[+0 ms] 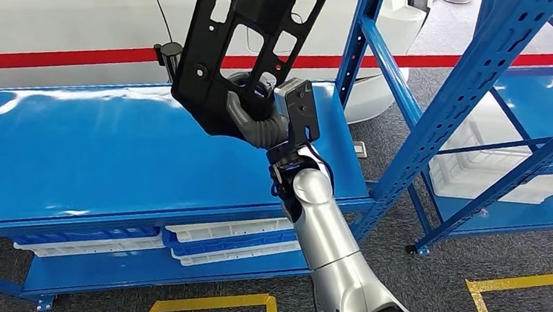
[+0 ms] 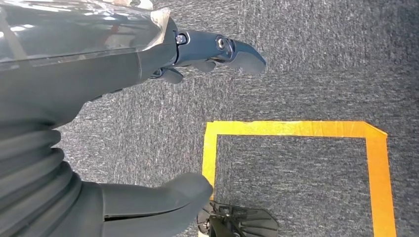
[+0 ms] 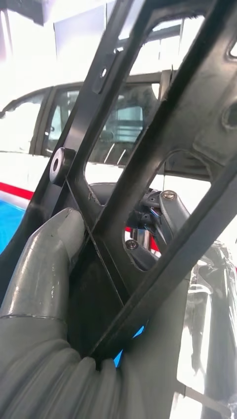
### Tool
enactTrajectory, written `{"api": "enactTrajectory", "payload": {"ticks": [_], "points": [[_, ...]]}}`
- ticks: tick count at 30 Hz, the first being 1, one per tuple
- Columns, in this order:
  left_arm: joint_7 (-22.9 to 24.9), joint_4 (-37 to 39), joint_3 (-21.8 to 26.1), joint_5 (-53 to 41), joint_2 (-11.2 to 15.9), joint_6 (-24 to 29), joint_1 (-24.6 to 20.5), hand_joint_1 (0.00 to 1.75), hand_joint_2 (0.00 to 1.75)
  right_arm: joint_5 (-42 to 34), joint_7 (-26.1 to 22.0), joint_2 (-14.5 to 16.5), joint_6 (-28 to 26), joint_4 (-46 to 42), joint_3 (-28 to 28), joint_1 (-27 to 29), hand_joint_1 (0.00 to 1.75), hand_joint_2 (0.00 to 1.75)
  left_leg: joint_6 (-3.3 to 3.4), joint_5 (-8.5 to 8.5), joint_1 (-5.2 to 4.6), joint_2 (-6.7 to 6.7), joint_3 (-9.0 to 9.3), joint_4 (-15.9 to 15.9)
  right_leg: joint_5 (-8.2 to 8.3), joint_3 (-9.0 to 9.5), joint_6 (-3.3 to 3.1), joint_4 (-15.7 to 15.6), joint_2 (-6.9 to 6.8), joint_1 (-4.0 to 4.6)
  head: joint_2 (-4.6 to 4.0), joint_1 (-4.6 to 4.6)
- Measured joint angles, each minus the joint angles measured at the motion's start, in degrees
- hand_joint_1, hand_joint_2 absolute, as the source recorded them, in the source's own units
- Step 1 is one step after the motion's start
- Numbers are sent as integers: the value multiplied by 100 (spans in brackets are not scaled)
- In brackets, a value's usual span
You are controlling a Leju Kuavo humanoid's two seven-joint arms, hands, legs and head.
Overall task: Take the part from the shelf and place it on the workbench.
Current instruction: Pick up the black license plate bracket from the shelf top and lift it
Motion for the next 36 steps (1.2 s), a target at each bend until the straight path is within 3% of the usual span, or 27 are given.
{"api": "enactTrajectory", "payload": {"ticks": [8,20,23,26,28,30,32,33,34,36], "points": [[-44,0,87,44,4,16,48,0,175,-69,-19,-126,61,-538,221,358,175,175,0,-1,-2,1,0,0,0,1,0,0,0,-1,0,0],[-27,0,146,69,6,-1,67,0,175,-72,-28,-168,75,-661,315,454,175,175,2,-3,-3,0,-1,3,1,2,1,-1,0,-7,0,0],[-13,0,168,98,16,-48,81,0,175,-83,-109,-245,41,-774,452,525,175,175,43,-27,-25,-1,-13,30,3,12,29,-8,0,-62,0,0],[9,0,195,101,29,-44,82,0,175,-24,-191,-311,-118,-934,574,560,175,175,136,15,-32,9,7,-7,6,18,95,-14,0,-77,0,0],[21,0,209,97,26,-32,81,0,175,43,-219,-342,-226,-1018,617,568,175,175,203,78,-8,30,42,-91,-179,-88,70,240,-4,-55,0,8],[26,0,227,79,25,-27,81,0,175,70,-239,-391,-281,-1072,647,601,175,175,232,103,2,42,39,-118,-562,-399,-2,988,-7,-46,0,19],[19,0,242,60,26,-28,82,0,175,77,-252,-447,-308,-1101,670,665,175,175,230,118,1,44,14,-116,-804,-658,1,1653,-8,-50,0,23],[7,0,246,56,24,-29,83,0,175,78,-256,-473,-315,-1115,684,693,175,175,220,128,3,42,3,-113,-787,-636,42,1677,-8,-53,0,23],[-8,0,250,56,20,-29,84,0,175,75,-261,-495,-318,-1130,702,710,175,175,205,139,7,40,-7,-109,-689,-495,96,1463,-9,-60,0,23],[-42,-1,264,57,19,-28,84,0,175,55,-279,-528,-322,-1163,751,711,175,175,160,154,7,36,-34,-79,-434,-3,189,635,-14,-92,0,25]]}}
